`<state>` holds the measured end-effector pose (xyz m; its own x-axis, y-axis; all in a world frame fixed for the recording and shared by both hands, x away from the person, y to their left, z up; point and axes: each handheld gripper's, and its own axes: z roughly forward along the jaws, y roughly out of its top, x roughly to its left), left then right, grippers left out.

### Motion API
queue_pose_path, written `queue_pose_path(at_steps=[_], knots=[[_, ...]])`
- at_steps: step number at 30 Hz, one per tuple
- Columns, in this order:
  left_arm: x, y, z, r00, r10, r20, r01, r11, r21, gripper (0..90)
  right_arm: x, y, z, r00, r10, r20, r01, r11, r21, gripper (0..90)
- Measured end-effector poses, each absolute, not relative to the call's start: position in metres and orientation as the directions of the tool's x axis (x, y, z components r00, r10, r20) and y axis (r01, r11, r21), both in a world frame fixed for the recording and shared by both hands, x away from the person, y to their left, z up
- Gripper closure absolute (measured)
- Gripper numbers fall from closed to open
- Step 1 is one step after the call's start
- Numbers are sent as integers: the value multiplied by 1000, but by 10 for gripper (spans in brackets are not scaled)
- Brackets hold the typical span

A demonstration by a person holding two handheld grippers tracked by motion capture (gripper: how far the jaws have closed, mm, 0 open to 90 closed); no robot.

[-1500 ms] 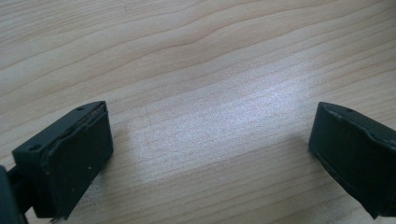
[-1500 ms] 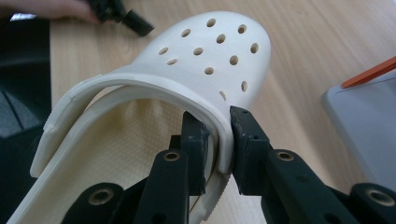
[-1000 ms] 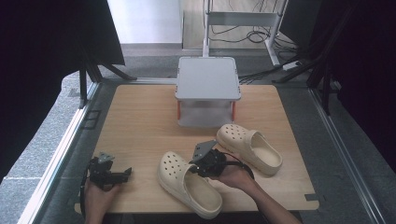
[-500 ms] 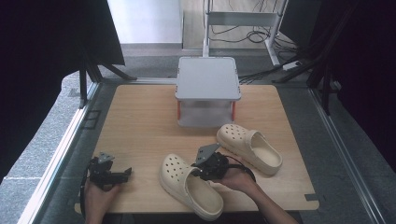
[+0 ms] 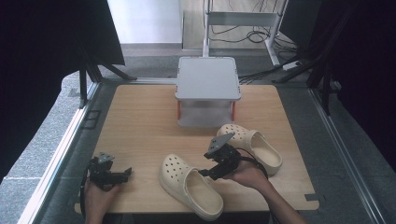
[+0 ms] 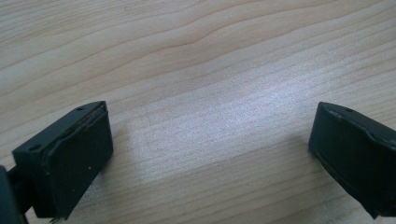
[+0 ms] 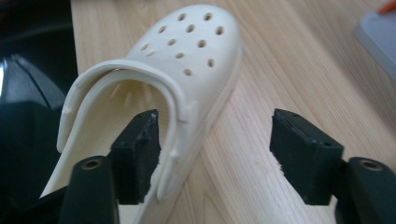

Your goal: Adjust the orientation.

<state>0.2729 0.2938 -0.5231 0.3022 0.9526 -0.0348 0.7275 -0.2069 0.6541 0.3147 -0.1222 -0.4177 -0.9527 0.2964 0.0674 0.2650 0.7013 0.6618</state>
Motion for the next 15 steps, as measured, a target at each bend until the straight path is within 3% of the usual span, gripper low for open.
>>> queue_pose_path(at_steps=[15], knots=[[273,294,-523,303,952,-33,727,-209,654,0,320,-165,-416,-902,426,65,357,655,666,298]])
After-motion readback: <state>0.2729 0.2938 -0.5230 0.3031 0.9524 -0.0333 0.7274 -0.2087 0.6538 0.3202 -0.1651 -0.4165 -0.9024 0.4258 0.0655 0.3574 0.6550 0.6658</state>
